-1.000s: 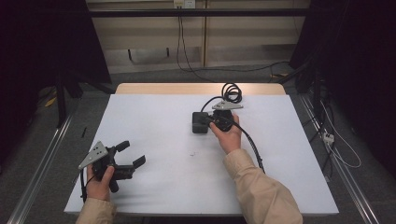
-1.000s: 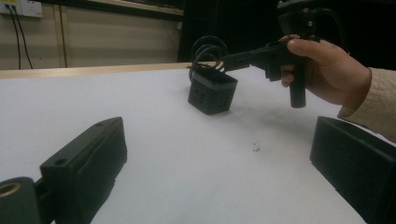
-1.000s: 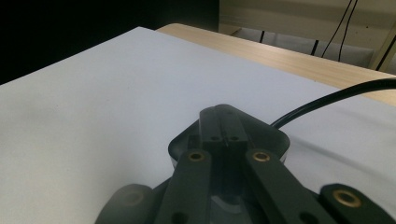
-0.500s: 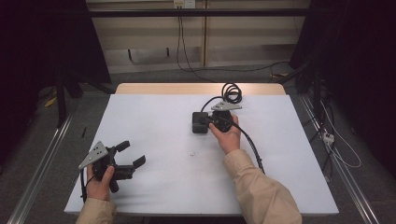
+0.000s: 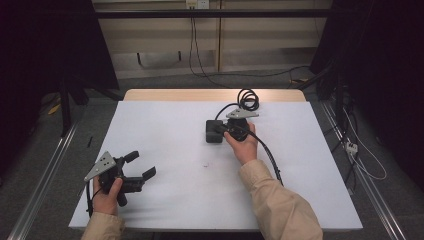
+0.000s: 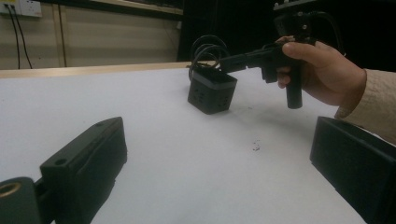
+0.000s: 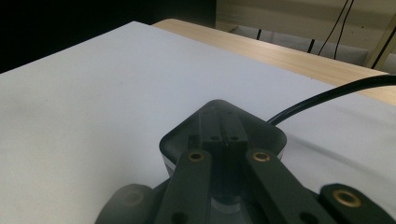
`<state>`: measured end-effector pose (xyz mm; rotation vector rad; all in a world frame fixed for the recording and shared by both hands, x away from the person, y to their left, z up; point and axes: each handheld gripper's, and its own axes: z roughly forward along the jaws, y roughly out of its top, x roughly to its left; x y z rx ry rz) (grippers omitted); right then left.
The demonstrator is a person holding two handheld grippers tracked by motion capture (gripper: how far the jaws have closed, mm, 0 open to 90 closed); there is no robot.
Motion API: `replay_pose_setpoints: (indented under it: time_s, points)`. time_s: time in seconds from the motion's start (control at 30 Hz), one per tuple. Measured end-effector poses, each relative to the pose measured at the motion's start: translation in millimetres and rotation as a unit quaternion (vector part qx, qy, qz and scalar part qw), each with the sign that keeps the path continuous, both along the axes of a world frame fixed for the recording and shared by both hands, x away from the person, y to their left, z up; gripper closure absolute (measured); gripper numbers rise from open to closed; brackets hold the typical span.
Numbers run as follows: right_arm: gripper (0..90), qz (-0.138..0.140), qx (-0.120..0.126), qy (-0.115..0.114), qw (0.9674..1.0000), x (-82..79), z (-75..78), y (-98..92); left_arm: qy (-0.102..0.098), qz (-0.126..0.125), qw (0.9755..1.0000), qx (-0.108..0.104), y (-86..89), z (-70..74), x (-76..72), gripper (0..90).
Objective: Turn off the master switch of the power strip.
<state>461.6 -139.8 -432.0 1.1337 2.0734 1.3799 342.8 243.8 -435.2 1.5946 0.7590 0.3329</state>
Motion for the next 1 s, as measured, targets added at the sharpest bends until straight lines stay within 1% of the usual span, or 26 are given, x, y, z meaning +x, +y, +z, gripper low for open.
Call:
replay_pose_setpoints:
  time_s: [0.43,0.6,0.7,1.0]
  points:
    - [90.0,0.003,-0.004,0.001,1.0,-0.2,-2.4,3.5,-0.001,-0.001,1.0,0.0,0.7,0.5,-0.1,3.5]
    - [90.0,0.006,-0.009,0.0,0.9999,0.5,-3.1,5.1,0.0,0.001,1.0,0.0,1.0,0.5,0.1,3.5]
    - [90.0,0.006,-0.005,0.001,1.0,0.6,-3.9,5.6,0.001,0.0,1.0,0.0,0.9,0.2,0.2,3.5]
    - [90.0,0.006,-0.008,-0.001,0.9999,0.8,-4.0,6.2,0.0,0.001,1.0,-0.001,1.0,0.3,0.3,3.5]
